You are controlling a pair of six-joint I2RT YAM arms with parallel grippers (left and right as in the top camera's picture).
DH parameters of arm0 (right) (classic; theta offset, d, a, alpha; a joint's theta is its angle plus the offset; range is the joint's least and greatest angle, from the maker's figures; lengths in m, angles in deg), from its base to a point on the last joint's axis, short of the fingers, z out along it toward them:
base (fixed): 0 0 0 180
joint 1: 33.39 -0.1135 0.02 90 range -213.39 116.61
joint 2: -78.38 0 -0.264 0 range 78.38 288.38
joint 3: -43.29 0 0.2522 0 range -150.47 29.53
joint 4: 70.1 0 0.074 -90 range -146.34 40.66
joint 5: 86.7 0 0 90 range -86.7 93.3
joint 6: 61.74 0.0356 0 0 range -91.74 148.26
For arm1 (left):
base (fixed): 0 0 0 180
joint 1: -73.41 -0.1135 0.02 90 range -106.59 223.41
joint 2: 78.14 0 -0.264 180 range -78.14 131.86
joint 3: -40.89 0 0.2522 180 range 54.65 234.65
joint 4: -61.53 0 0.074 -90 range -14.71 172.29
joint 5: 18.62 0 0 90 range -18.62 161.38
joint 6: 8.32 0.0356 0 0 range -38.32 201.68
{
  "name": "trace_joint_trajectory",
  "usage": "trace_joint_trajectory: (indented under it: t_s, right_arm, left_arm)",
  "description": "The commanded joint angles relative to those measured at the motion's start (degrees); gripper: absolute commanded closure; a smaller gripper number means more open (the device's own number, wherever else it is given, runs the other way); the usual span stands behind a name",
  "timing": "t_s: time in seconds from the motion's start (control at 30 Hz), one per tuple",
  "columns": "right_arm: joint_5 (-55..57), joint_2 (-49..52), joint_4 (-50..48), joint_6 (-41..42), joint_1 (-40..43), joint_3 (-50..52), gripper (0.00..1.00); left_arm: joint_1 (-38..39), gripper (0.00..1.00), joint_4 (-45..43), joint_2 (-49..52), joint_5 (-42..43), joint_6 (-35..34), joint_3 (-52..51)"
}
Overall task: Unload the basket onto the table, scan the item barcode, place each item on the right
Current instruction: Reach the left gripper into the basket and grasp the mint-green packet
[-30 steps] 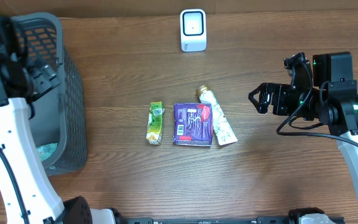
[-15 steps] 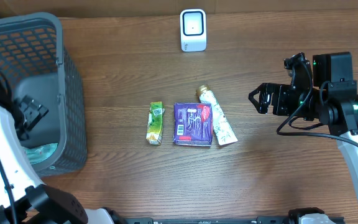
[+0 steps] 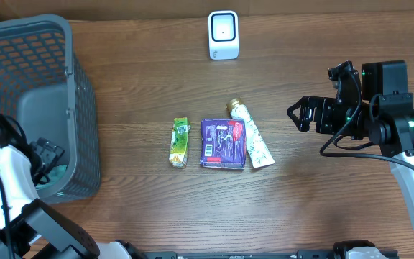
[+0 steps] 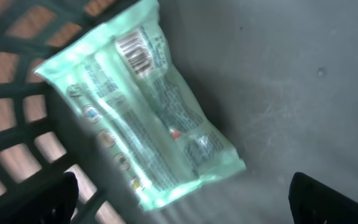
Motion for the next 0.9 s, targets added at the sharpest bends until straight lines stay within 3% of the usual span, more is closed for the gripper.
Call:
trace_joint_trajectory:
  t_s: [0.0,0.63,0.73,0.87]
  right_arm:
    - [-0.31,0.09,-0.17,-0.11,-0.17,-1.03,0.0]
    - [-0.31,0.09,-0.15,-0.09,-0.17,-1.03,0.0]
    - [-0.31,0.09,-0.15,-0.09,-0.17,-1.03,0.0]
    - [-0.31,0.09,-0.15,-0.11,-0.17,-1.03,0.0]
  left_arm:
    - [-0.15,0.0,-2.29,0.02,-1.18,-1.36,-3.93]
    - [-0.15,0.0,-13.51,0.37,-4.74,-4.72,-14.27]
    - [-0.15,0.07,-14.8,0.55,-4.74,-4.72,-15.39]
    - [-0.15,0.32,-15.72,0.55,-4.46,-4.7,-15.43]
